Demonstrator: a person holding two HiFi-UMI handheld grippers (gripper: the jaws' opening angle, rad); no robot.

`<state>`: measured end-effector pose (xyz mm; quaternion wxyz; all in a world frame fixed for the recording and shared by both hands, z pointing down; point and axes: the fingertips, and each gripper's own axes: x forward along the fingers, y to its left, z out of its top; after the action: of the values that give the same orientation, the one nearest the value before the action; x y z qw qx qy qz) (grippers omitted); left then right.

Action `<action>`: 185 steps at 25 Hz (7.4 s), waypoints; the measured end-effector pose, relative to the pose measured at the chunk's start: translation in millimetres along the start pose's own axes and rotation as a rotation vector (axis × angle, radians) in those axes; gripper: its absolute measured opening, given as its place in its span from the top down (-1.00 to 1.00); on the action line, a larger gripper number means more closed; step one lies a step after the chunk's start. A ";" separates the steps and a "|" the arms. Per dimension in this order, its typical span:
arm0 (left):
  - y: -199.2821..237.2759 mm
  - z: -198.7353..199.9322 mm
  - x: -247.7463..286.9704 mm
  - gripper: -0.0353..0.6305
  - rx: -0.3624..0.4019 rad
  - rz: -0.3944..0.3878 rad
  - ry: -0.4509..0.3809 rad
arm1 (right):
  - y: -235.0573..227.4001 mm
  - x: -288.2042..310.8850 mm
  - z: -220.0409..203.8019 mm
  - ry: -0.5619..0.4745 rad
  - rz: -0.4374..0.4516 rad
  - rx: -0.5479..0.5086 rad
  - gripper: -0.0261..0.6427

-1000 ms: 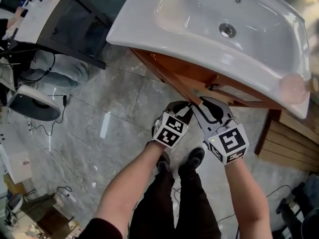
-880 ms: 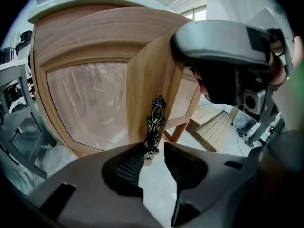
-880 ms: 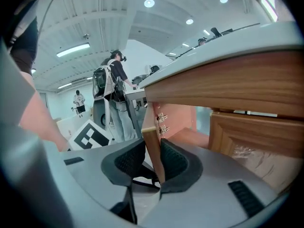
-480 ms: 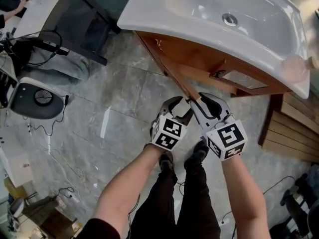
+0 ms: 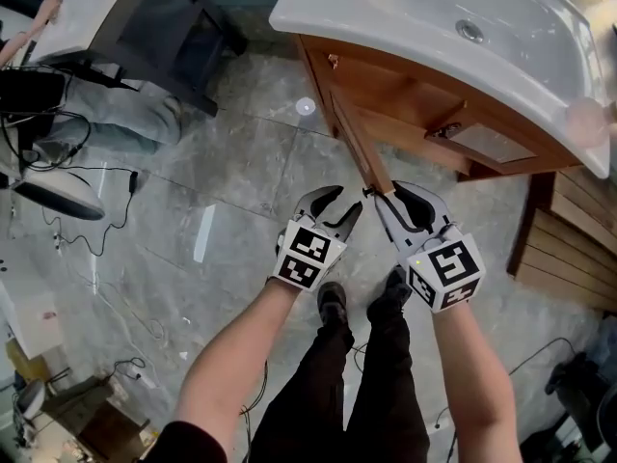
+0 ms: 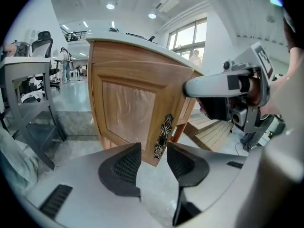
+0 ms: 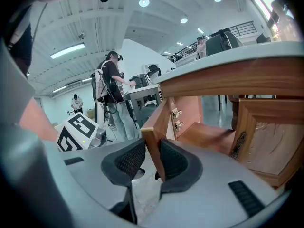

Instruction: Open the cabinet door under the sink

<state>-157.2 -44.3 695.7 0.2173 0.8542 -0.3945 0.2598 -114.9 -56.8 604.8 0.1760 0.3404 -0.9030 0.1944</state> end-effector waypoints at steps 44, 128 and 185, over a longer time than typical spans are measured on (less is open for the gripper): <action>39.0 -36.1 -72.9 0.61 -0.154 0.074 -0.043 | 40.7 20.7 -9.2 -0.042 -0.017 0.034 0.88; -17.5 146.0 163.4 0.51 0.224 -0.407 -0.080 | -221.5 14.5 -97.8 -0.057 -0.455 0.242 0.60; -103.6 152.5 146.9 0.59 0.497 -0.638 -0.074 | -192.7 -2.0 -110.4 -0.056 -0.337 0.214 0.64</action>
<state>47.2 -153.0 651.3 0.0594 0.9690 -0.0425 0.2358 38.7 -137.1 743.6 0.1436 0.5087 -0.8120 0.2476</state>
